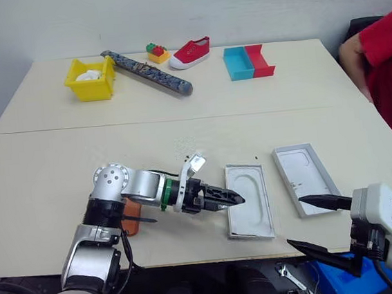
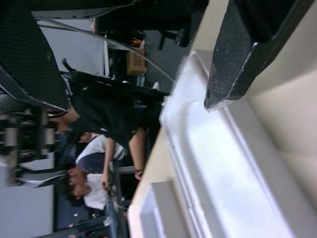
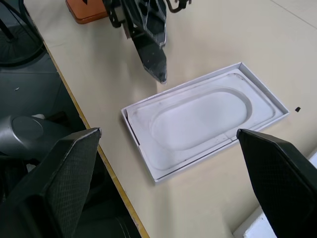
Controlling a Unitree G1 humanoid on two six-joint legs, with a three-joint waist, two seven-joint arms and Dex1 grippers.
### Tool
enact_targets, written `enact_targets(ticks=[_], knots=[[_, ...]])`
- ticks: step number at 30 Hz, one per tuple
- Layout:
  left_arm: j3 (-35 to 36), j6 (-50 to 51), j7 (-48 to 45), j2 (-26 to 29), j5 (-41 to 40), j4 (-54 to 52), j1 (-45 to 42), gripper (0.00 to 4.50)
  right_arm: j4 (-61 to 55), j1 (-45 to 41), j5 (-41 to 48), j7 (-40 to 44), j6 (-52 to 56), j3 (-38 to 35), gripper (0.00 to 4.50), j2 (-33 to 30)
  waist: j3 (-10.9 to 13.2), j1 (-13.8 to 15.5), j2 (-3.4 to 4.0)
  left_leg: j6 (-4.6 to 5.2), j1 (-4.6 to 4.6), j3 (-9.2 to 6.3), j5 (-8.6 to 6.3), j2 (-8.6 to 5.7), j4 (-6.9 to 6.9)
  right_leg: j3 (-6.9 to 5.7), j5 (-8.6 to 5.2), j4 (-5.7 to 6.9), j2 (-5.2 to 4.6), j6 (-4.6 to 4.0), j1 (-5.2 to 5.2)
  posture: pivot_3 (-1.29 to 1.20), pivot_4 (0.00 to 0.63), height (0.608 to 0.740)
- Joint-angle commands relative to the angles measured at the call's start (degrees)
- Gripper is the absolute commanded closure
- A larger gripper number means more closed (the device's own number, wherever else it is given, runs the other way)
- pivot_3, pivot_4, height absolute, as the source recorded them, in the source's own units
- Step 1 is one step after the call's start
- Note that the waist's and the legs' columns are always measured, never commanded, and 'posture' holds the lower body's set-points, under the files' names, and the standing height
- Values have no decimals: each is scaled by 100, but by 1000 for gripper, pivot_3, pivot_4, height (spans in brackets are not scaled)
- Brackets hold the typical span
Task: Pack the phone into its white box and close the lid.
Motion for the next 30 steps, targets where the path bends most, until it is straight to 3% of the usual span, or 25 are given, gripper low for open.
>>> enact_targets(ticks=[1,4,14,17,20,28,30], knots=[[150,-1,-394,134,-349,-103,-177,47,113,-188,-58,74,-121,98,0,-127,0,-2,0,0,0,0,0,0,0,0,0,0,0,0,0,0,150,740],[292,-39,-635,355,-452,-159,-212,47,230,-387,-75,110,-115,208,0,-196,1,-21,1,0,0,0,0,0,0,0,0,0,0,0,0,0,150,740],[1087,-536,-3418,2628,1503,-1252,682,47,942,-1853,-119,420,-184,1532,0,-593,25,-169,18,-7,2,-1,9,1,-6,-5,-7,6,1,-12,-7,0,150,740],[1030,-1104,-4352,3370,2331,-1193,1061,0,1248,-2506,-359,445,-236,2238,640,-581,31,-162,20,11,-2,-4,18,1,-8,-6,-8,1,0,-17,-9,0,150,740],[850,-1707,-5152,4014,3225,-698,1388,0,1597,-3363,-813,446,-305,3218,1642,-419,35,-165,24,24,-6,-4,18,1,-10,-7,-7,-8,-3,-21,-10,0,150,740],[377,-2282,-6471,4816,4685,81,1628,0,3010,-5396,-2299,764,-834,5502,4459,549,43,-176,21,58,-37,-6,15,3,-18,-14,-5,-21,-6,-28,-38,0,150,740],[353,-2334,-6565,4834,4937,238,1593,0,3312,-5656,-2531,839,-942,5777,4459,764,43,-167,20,68,-48,-9,11,2,-15,-14,-5,-22,-6,-27,-43,0,150,740]])
